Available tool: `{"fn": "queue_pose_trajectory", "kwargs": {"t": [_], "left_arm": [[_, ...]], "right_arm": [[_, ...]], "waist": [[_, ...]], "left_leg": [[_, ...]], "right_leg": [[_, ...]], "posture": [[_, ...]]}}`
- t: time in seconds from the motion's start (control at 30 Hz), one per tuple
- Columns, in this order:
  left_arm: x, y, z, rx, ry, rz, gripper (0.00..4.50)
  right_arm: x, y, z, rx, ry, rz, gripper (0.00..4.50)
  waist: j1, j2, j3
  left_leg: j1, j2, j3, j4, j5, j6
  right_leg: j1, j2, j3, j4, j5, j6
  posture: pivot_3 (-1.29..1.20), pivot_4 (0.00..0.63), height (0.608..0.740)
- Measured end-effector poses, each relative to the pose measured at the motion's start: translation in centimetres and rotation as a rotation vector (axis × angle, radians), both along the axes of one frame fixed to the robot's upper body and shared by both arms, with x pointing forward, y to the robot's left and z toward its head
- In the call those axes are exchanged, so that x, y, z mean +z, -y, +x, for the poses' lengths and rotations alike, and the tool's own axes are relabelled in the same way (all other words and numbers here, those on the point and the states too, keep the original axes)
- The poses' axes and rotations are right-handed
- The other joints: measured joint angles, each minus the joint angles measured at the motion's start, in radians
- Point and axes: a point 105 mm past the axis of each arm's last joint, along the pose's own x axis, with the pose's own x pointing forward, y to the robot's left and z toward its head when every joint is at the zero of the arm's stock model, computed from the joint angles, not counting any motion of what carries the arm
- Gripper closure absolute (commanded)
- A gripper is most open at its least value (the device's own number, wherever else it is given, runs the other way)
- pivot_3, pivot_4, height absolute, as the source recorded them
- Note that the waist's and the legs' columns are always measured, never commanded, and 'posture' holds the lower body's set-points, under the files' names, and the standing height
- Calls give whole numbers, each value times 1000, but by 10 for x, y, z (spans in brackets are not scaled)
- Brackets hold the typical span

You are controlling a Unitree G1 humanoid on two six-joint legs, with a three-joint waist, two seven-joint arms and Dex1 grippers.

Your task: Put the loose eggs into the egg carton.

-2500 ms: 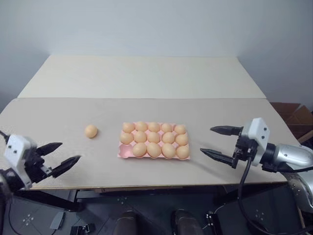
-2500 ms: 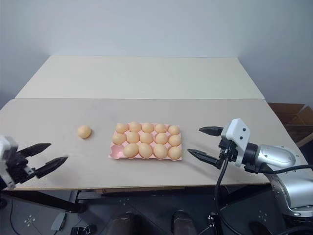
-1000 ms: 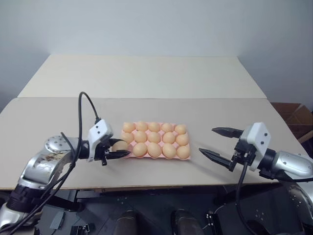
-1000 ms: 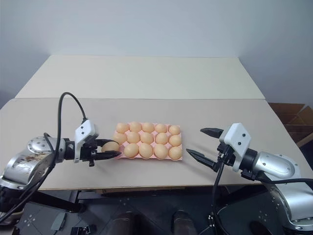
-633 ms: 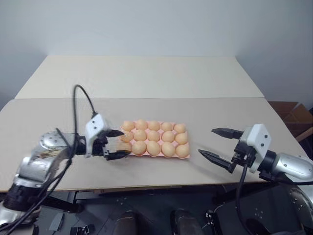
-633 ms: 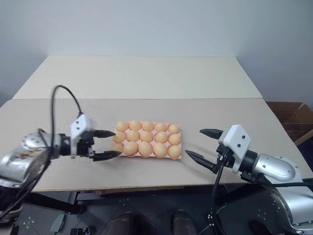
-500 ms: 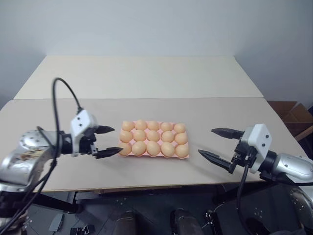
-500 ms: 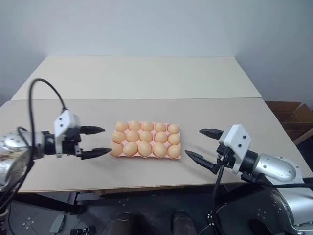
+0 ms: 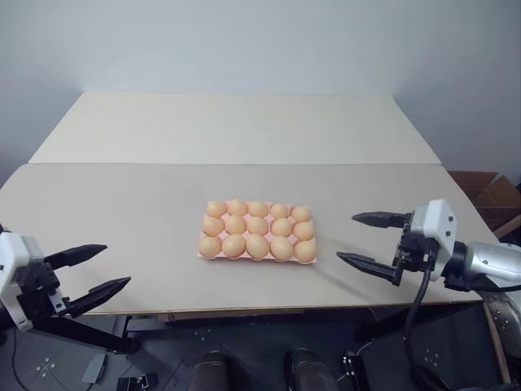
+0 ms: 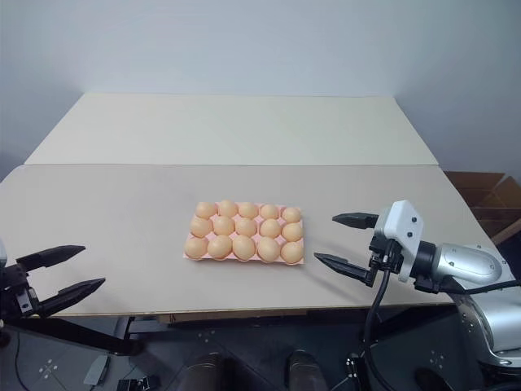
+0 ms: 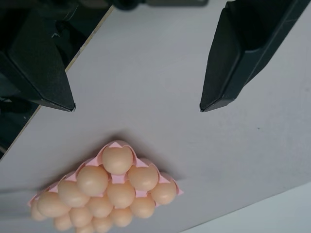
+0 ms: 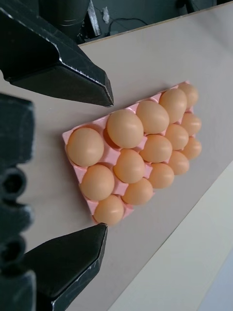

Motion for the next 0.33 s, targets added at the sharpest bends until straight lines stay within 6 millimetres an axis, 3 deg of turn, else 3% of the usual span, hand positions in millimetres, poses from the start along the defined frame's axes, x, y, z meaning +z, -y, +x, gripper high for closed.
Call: {"fn": "queue_pose_trajectory", "kwargs": {"t": [0.33], "left_arm": [[3, 6, 3, 44, -12, -35, 44]], "right_arm": [[0, 2, 3, 12, -4, -7, 0]], "waist": [[1, 0, 0]], "left_leg": [[0, 0, 0, 0, 0, 0]], "right_leg": [[-1, 0, 0, 0, 2, -3]], "posture": [[0, 150, 740]]}}
